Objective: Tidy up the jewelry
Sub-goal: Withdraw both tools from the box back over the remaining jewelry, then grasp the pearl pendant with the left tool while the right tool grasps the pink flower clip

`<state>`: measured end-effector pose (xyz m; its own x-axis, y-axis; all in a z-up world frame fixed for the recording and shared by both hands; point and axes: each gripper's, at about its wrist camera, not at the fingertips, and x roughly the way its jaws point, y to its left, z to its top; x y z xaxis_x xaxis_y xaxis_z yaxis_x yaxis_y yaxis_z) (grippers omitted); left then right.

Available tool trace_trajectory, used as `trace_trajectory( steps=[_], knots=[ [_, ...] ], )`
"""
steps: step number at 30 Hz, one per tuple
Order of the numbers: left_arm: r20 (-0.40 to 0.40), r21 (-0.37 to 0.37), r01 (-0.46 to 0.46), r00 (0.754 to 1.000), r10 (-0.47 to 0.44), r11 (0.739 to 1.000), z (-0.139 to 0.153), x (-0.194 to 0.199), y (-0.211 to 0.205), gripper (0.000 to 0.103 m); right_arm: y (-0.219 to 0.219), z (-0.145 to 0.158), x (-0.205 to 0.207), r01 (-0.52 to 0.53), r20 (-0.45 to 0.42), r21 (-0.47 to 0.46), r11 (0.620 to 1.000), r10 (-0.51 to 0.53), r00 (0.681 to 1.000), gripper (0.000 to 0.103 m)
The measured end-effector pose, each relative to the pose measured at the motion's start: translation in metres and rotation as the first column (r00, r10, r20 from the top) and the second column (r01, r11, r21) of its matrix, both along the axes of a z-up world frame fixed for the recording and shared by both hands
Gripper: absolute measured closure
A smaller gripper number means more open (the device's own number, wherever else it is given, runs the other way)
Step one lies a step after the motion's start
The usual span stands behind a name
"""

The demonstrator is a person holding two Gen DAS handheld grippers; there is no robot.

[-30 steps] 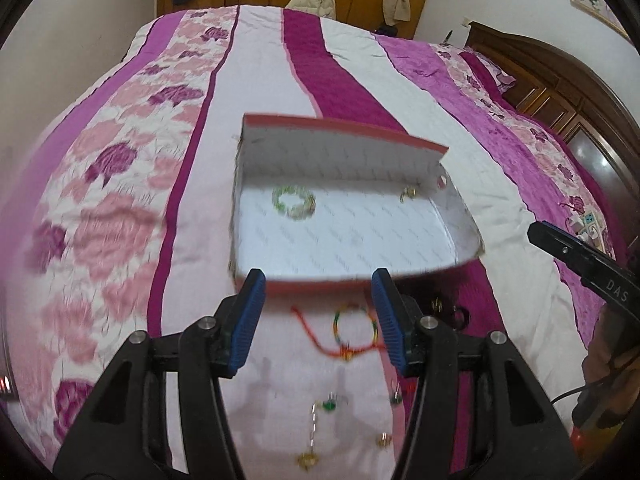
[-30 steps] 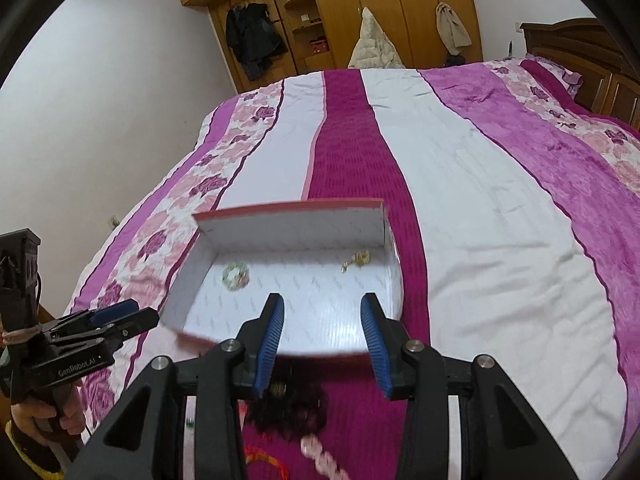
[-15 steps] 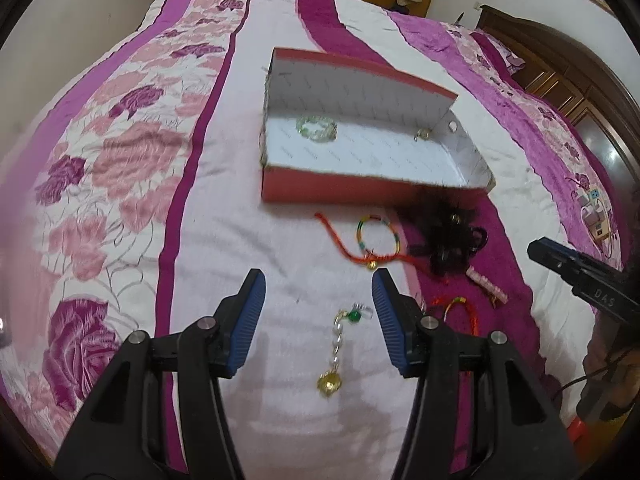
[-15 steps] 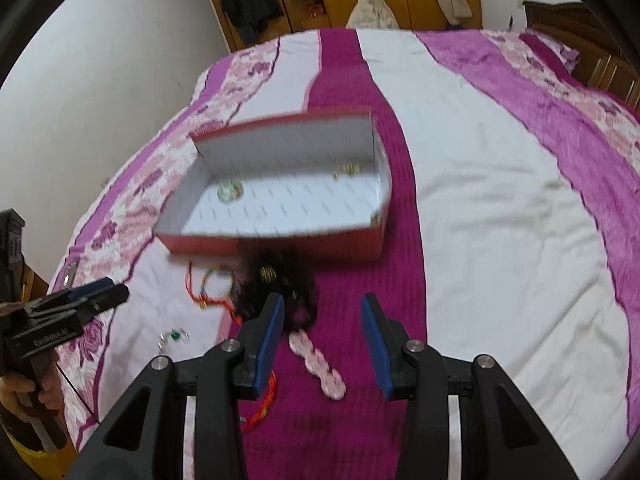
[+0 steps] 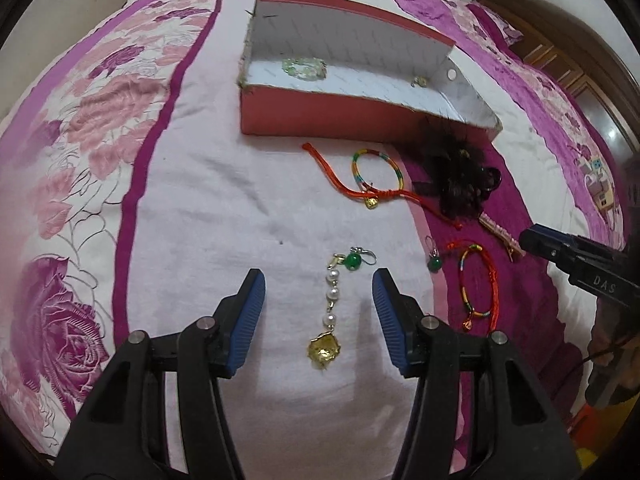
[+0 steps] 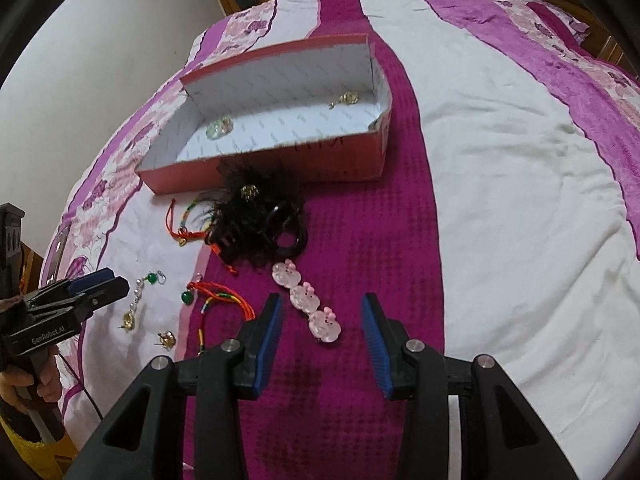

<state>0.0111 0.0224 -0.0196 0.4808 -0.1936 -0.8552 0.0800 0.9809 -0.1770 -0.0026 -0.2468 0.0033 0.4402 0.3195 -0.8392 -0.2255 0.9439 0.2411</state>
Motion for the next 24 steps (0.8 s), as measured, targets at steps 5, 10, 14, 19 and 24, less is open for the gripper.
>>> trace_trajectory(
  steps=[5,10,14,19,24],
  knots=[
    [0.0,0.028,0.0,1.0,0.0,1.0,-0.01,0.002,-0.007,0.056,0.004,-0.007,0.002,-0.017,-0.02,-0.023,1.0,0.017,1.0,0.06],
    [0.014,0.067,0.007,1.0,-0.008,0.998,-0.015,0.002,-0.01,0.059,0.009,-0.01,0.001,-0.045,-0.03,-0.047,0.998,0.043,0.999,0.06],
    [0.017,0.089,0.012,1.0,-0.013,0.996,-0.018,0.002,-0.01,0.067,0.015,-0.015,0.004,-0.056,-0.038,-0.06,0.997,0.054,0.998,0.06],
    [0.021,0.093,0.018,1.0,-0.02,0.996,-0.019,0.004,-0.012,0.077,0.018,-0.023,0.011,-0.064,-0.066,-0.08,0.995,0.059,0.996,0.06],
    [0.027,0.106,0.023,0.999,-0.026,0.994,-0.021,0.005,-0.018,0.081,0.022,-0.03,0.019,-0.083,-0.076,-0.084,0.993,0.077,0.994,0.056]
  ],
)
